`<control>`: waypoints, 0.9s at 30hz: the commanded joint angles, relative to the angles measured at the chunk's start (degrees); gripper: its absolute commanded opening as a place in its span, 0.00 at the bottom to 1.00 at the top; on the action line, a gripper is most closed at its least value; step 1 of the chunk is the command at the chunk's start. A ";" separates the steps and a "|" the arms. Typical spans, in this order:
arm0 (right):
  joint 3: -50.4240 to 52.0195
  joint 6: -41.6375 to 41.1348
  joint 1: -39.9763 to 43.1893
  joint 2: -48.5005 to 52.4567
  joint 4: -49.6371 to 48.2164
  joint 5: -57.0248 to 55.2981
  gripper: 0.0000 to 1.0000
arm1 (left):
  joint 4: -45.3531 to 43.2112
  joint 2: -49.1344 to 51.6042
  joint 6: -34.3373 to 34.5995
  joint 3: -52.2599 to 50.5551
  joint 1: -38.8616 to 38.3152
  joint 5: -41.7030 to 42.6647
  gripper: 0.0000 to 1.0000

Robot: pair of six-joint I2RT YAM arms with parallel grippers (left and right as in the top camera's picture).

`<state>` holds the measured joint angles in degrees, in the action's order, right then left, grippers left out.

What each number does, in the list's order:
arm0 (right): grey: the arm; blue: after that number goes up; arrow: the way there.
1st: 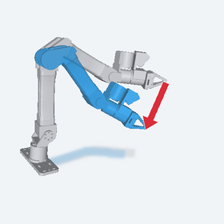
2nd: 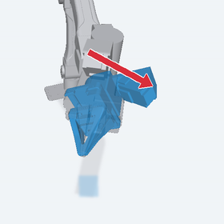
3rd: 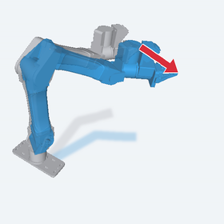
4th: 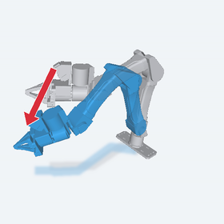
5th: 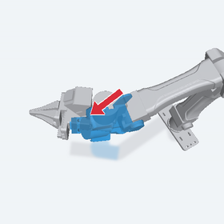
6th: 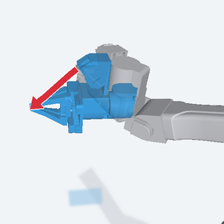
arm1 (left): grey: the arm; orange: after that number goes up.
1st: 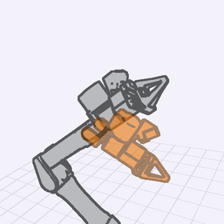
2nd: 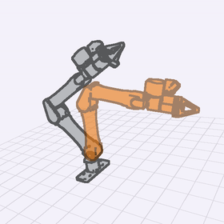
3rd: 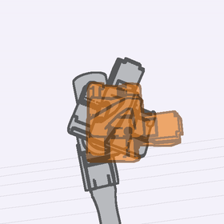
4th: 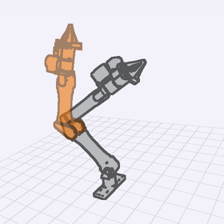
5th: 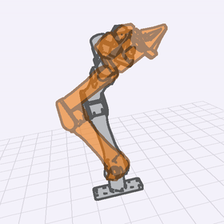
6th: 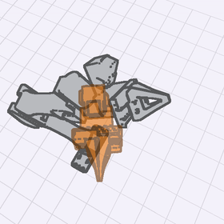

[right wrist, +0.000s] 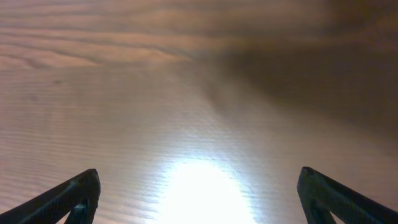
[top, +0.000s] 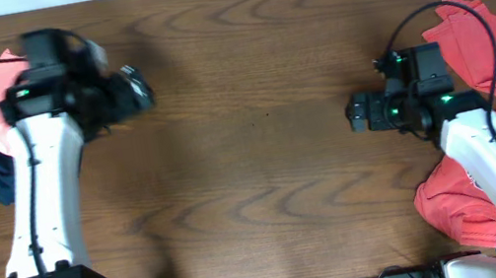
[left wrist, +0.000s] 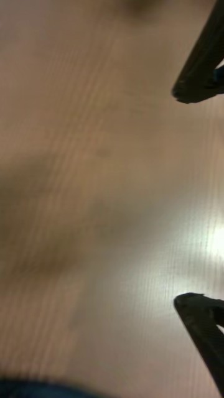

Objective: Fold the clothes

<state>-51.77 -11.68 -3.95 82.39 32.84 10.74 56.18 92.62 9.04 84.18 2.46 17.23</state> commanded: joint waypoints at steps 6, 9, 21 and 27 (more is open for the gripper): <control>-1.79 -0.26 7.08 -0.66 16.06 1.75 0.99 | 20.55 -0.09 -0.83 0.31 -7.69 -5.11 0.98; -1.79 0.74 7.32 -0.66 22.67 1.75 0.99 | 25.68 -0.81 -0.81 -1.46 -8.83 -5.11 0.98; 6.97 3.04 4.70 -21.88 18.95 0.20 0.99 | 0.15 -36.26 6.29 -29.97 -17.73 -17.42 0.98; 14.27 1.46 0.02 -46.86 10.01 -4.94 0.99 | -10.19 -58.51 6.27 -41.13 -21.09 -18.58 0.98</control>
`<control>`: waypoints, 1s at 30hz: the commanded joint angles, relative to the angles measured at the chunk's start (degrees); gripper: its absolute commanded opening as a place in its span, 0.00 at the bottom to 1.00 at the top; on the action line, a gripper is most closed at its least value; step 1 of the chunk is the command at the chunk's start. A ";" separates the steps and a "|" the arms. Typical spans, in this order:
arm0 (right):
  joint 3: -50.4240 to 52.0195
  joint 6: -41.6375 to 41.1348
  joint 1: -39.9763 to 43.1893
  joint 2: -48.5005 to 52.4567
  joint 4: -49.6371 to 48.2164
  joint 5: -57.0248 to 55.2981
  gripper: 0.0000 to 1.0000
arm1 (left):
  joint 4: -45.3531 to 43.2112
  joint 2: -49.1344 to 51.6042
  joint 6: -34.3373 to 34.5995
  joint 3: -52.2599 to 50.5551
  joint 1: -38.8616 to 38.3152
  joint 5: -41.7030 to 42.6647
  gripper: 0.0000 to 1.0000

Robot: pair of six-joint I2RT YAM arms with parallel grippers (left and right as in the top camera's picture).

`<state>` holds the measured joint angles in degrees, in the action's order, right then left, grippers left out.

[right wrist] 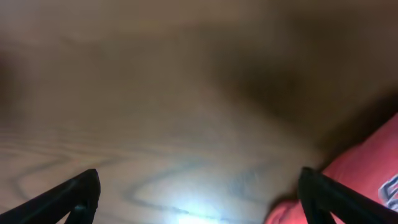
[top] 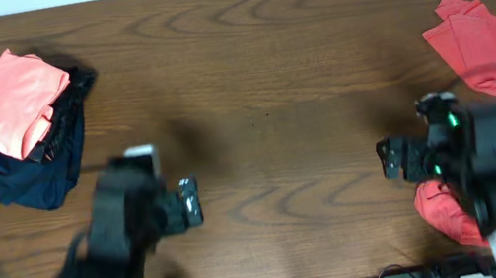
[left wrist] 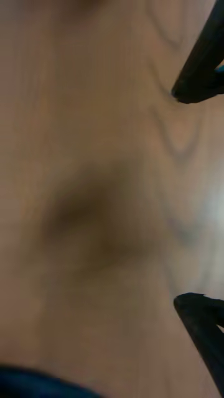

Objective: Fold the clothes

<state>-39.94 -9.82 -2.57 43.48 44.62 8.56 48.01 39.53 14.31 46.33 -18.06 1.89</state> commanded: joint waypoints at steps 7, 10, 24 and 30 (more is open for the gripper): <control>2.93 -0.39 -1.38 -23.21 -2.21 -2.75 0.98 | 0.15 -16.92 1.01 -3.82 -0.57 -3.23 0.98; 2.95 -0.39 -1.38 -25.35 -1.40 -2.75 0.99 | 0.17 -17.86 1.01 -3.82 -0.57 -3.23 0.98; 2.95 -0.39 -1.38 -25.49 7.37 -2.75 0.99 | 2.27 -17.81 1.01 -3.82 -0.57 -3.23 0.98; 3.06 -0.17 -1.33 -26.34 14.56 -3.50 0.99 | 2.51 -17.81 1.01 -3.82 -0.57 -3.23 0.98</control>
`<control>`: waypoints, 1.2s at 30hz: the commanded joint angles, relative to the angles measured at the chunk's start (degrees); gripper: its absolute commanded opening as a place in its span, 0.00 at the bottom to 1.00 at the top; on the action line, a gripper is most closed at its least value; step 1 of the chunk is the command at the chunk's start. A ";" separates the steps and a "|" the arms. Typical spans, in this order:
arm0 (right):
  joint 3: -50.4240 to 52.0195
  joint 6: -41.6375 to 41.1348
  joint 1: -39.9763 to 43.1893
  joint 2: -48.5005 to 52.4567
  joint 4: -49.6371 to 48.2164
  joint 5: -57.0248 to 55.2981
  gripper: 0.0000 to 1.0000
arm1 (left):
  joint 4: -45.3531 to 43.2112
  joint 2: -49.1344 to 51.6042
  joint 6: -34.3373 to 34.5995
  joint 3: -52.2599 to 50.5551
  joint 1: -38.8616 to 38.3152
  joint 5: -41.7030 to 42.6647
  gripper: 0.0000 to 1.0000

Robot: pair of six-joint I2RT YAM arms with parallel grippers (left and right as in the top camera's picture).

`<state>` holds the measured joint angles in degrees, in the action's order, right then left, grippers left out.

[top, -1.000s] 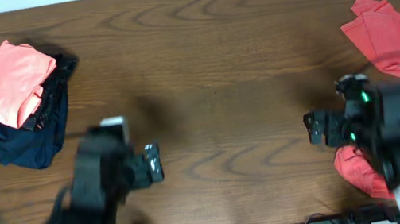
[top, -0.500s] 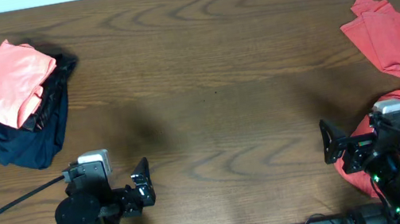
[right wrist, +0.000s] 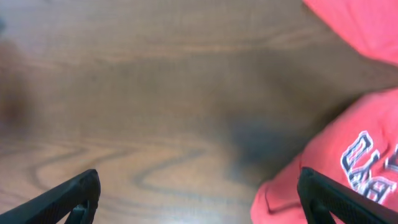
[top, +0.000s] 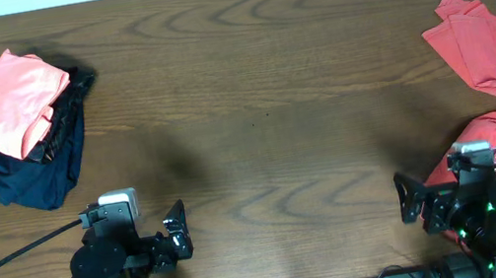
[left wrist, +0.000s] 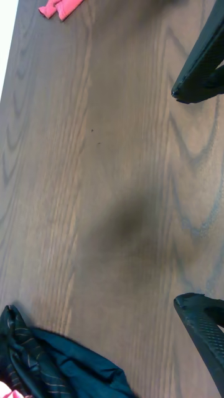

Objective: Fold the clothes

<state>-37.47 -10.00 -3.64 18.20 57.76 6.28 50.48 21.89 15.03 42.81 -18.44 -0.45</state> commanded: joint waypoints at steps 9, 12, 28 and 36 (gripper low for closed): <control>2.80 6.78 -0.13 -11.19 0.85 -1.57 0.99 | 0.04 -0.17 0.28 -0.31 -0.20 -0.90 0.98; 6.27 9.55 -0.13 -16.15 -4.07 -1.57 0.99 | 0.04 -0.17 0.28 -0.31 -0.20 -0.90 0.98; 33.81 15.08 -0.09 -17.90 -55.39 -3.32 0.99 | 0.04 -0.17 0.28 -0.31 -0.20 -0.90 0.98; 37.16 14.80 -0.07 -17.62 -53.75 -3.28 0.99 | 0.04 -0.17 0.28 -0.31 -0.20 -0.90 0.98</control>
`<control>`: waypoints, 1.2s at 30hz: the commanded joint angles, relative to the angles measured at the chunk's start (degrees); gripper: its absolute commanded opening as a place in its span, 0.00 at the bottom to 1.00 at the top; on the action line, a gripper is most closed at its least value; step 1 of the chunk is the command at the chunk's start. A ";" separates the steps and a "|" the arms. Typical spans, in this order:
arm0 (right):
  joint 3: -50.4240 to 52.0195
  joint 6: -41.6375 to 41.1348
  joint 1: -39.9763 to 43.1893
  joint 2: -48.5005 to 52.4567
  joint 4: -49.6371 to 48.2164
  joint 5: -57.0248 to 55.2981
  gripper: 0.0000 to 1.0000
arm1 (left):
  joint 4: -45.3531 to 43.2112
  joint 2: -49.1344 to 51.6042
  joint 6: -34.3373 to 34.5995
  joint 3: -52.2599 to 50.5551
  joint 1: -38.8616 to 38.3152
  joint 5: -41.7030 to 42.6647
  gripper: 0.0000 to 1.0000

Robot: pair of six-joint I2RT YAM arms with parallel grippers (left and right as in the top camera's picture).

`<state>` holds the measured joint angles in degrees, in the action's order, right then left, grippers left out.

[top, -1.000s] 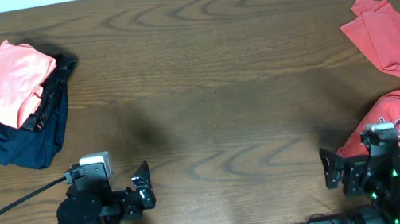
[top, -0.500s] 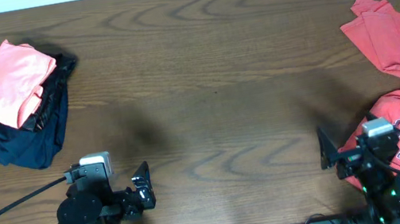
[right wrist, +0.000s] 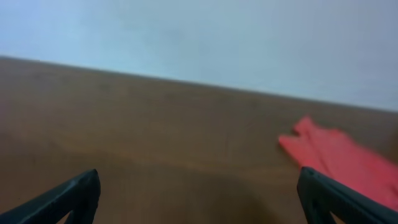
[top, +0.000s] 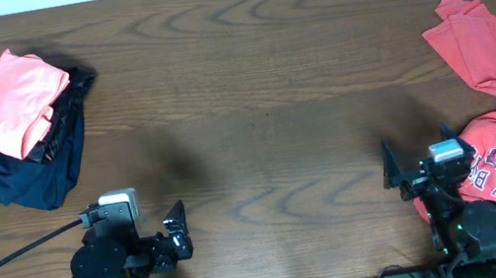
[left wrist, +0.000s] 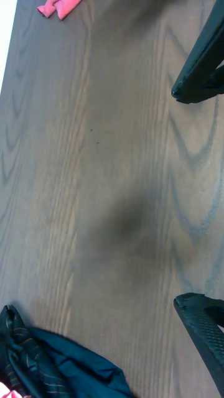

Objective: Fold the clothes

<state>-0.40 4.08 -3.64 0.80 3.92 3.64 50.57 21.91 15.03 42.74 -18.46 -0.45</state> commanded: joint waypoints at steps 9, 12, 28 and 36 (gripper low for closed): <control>0.09 0.72 -0.07 -0.13 0.13 -0.63 0.99 | -0.04 -0.20 0.28 -0.24 -0.17 -0.90 0.98; 0.09 0.72 -0.07 -0.13 0.13 -0.63 0.99 | -0.04 -0.20 0.28 -0.24 -0.17 -0.90 0.98; 0.09 0.72 -0.07 -0.13 0.13 -0.63 0.99 | 3.54 -0.59 -0.61 -0.26 3.82 -1.42 0.98; 0.09 0.72 -0.07 -0.13 0.13 -0.63 0.99 | -3.74 -7.98 -7.63 -10.56 14.95 1.49 0.98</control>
<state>-0.40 4.08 -3.64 0.86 3.79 3.33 49.67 17.52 12.80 36.88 -5.17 -0.60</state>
